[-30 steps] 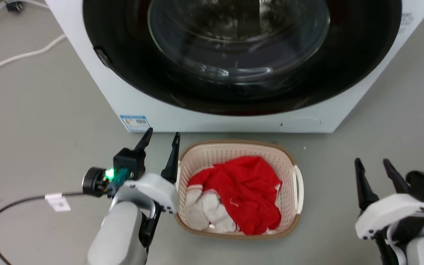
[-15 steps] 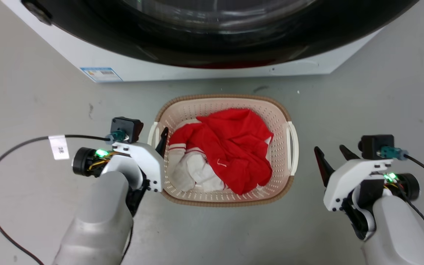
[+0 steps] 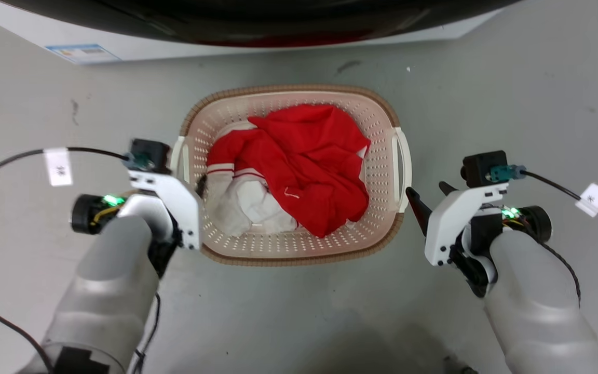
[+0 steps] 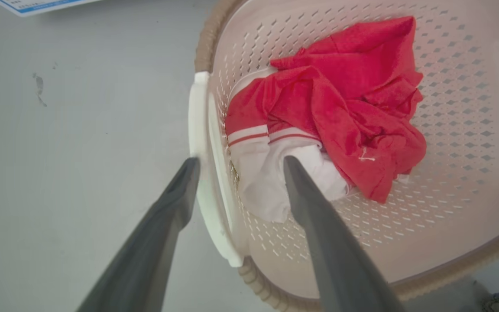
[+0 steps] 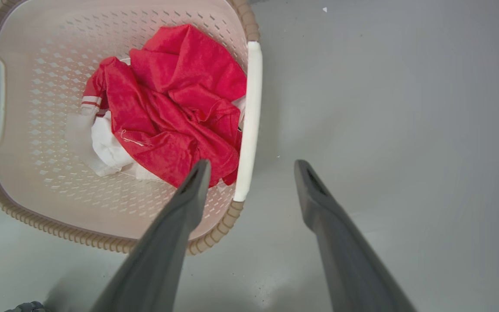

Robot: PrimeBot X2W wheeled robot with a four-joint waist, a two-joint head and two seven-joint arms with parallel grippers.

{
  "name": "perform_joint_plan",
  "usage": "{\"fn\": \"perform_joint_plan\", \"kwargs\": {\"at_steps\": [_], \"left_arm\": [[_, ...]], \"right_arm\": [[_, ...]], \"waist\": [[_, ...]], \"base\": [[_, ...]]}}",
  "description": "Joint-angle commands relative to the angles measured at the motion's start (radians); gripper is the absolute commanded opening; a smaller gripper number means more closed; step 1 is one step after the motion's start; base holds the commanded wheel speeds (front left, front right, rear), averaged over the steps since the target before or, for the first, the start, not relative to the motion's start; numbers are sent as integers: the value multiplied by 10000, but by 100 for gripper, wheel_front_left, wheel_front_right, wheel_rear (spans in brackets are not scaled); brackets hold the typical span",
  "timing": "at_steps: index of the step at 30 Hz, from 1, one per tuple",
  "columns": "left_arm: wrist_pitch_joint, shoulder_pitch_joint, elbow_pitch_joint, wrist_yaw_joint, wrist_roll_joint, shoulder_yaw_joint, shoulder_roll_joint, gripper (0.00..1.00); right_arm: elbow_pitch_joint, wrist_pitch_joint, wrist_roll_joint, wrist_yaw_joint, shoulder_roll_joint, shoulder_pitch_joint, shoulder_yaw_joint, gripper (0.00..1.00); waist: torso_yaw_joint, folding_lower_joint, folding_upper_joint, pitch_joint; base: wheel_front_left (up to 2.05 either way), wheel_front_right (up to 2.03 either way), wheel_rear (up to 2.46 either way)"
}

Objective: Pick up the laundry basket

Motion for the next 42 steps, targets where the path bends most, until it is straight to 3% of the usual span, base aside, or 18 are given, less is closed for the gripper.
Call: {"fn": "perform_joint_plan", "kwargs": {"at_steps": [1, 11, 28, 29, 30, 32, 33, 42], "left_arm": [[91, -216, 68, -16, -127, -43, 111, 100], [611, -932, 655, -18, -886, -422, 588, 100], [1748, -1991, 1227, -10, -1563, -1115, 756, 100], [1827, -2024, 1268, -10, -1584, -1152, 773, 100], [1870, -2065, 1291, -10, -1648, -1164, 786, 100], [1953, -2135, 1319, -10, -1731, -1192, 785, 10], [1952, -2139, 1328, -10, -1763, -1219, 780, 0], [2057, -2118, 1403, -1, -2112, -1415, 857, 0]], "right_arm": [[241, -62, 116, -7, 28, -331, 114, 100], [2043, -382, 1171, -7, 96, -1738, 1396, 100], [3370, -353, 2812, -7, 94, -3214, 3203, 100], [3416, -317, 2917, -7, 93, -3232, 3272, 74], [3439, -291, 2986, -7, 95, -3262, 3348, 4], [3496, -265, 3126, -7, 93, -3355, 3495, 0], [3514, -254, 3207, -7, 93, -3386, 3570, 0], [3844, -261, 3687, -13, 36, -3535, 4077, 0]], "waist": [[-139, -1, 0, 267], [-301, -1, 0, 1032], [-333, -1, 0, 1747], [-336, -1, 0, 1760], [-341, -1, 0, 1770], [-359, -1, 0, 1772], [-368, -1, 0, 1763], [-382, -1, 0, 1635]], "base": [[0, 0, 0], [0, 0, 0], [0, 0, 0], [0, 0, 0], [0, 0, 0], [0, 0, 0], [0, 0, 0], [0, 0, 0]]}}
